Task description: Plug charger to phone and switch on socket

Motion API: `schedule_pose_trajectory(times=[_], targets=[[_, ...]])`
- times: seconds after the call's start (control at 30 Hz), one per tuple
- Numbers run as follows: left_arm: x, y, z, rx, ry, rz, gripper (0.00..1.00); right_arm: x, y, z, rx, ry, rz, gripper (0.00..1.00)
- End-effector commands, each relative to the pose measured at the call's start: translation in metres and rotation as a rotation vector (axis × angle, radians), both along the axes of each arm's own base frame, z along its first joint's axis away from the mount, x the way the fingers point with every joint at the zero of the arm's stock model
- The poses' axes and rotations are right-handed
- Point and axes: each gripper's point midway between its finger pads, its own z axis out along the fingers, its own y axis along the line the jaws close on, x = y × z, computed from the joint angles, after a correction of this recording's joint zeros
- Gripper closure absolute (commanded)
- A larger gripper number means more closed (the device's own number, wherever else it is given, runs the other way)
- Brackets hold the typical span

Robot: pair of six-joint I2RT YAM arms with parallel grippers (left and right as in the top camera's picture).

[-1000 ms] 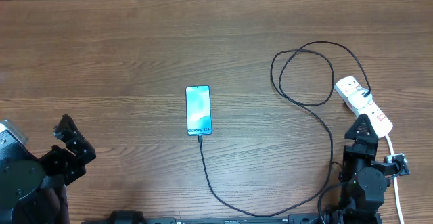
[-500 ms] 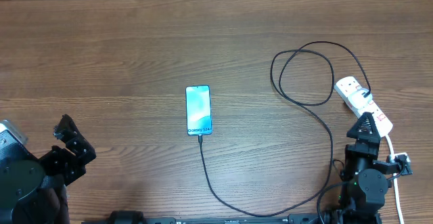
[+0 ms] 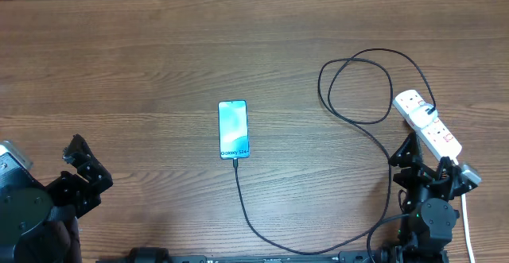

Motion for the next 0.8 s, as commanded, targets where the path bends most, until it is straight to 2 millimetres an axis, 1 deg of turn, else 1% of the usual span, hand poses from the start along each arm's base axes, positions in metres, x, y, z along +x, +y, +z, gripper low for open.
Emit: schedule_pose_trajectory(times=[0.0,0.17,0.2,0.3,0.4,0.43,0.6,0.77], targets=[[0.001,0.000,0.001,0.011,0.003,-0.001,0.00,0.002,0.003,-0.002,-0.123,0.044,0.039,0.00],[0.001,0.000,0.001,0.011,0.003,-0.001,0.00,0.003,0.006,-0.001,-0.105,0.034,0.050,0.00],[0.001,0.000,0.001,0.011,0.003,-0.001,0.00,0.005,0.010,0.000,-0.082,0.013,0.075,0.00],[0.001,0.000,0.001,0.011,0.003,-0.001,0.00,0.012,0.024,0.008,-0.103,-0.041,0.161,0.00],[0.001,0.000,0.001,0.011,0.003,-0.001,0.00,0.020,0.041,0.015,-0.197,-0.110,0.265,0.00],[0.001,0.000,0.001,0.011,0.003,-0.001,0.00,0.020,0.044,0.015,-0.230,-0.101,0.281,0.00],[0.001,0.000,0.001,0.011,0.003,-0.001,0.00,0.020,0.043,0.008,-0.246,-0.064,0.284,0.00],[0.001,0.000,0.001,0.011,0.003,-0.001,0.01,0.020,0.043,0.008,-0.247,-0.065,0.284,0.00]])
